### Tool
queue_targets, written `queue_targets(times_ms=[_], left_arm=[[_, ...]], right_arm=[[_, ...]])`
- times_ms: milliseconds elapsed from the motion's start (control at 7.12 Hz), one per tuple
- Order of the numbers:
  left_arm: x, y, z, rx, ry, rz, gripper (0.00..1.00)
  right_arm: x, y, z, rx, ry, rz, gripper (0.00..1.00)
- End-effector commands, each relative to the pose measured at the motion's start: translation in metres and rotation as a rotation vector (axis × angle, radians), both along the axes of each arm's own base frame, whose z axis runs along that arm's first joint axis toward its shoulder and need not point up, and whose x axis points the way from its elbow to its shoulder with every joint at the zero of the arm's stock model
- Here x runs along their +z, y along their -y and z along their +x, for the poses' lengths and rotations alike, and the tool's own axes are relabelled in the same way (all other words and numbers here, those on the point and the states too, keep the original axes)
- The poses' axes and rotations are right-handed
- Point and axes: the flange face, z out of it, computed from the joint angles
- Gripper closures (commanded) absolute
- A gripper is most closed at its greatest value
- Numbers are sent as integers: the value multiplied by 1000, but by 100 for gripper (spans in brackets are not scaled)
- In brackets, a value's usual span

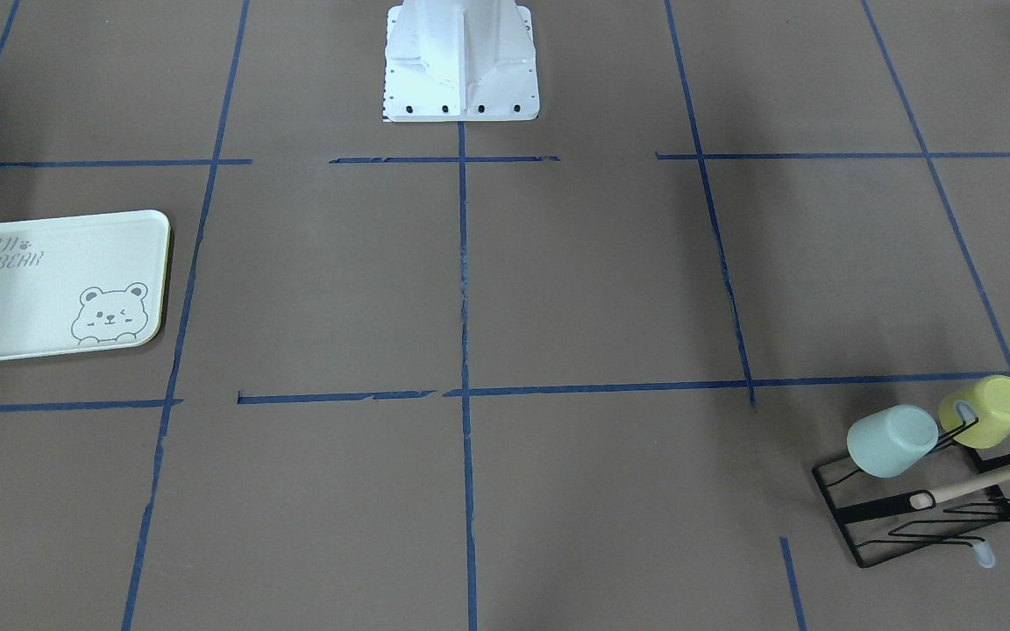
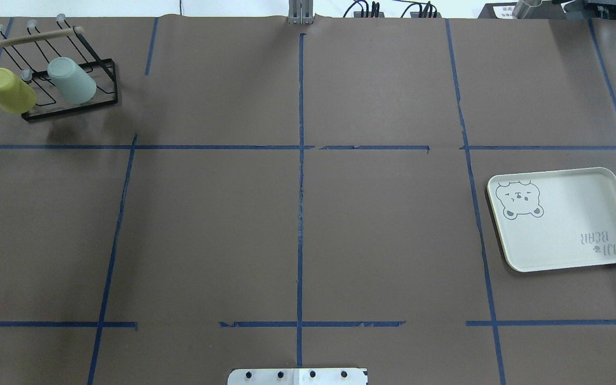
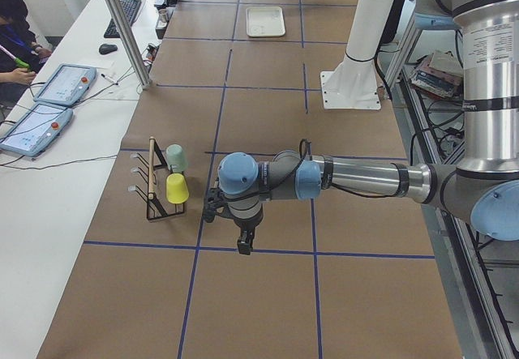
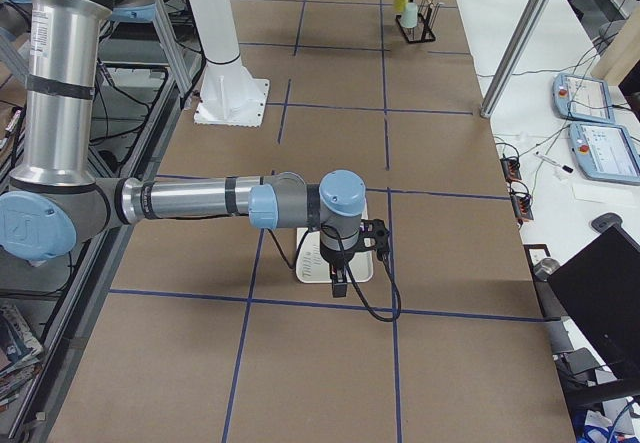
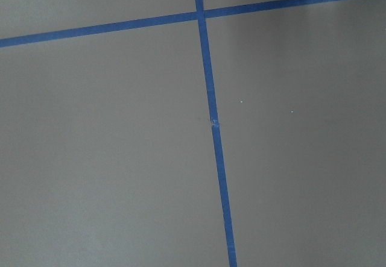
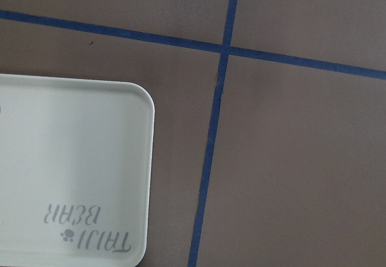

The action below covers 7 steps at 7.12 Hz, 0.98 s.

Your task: Left arm grabs green cup and hands to right arm on tray

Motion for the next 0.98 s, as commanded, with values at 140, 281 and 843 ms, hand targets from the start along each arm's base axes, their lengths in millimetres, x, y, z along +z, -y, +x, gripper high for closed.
queue_targets(times_ms=[140,281,843], left_arm=[[-4,3,1,2,-3,11,0],[-11,7,2,3,-3,25,0],[-113,100,11,-37,-18,420,0]], right_arm=[[-1,1,0,1,2,11,0],[-2,2,0,0,1,19,0],[-5,5,0,1,2,32,0]])
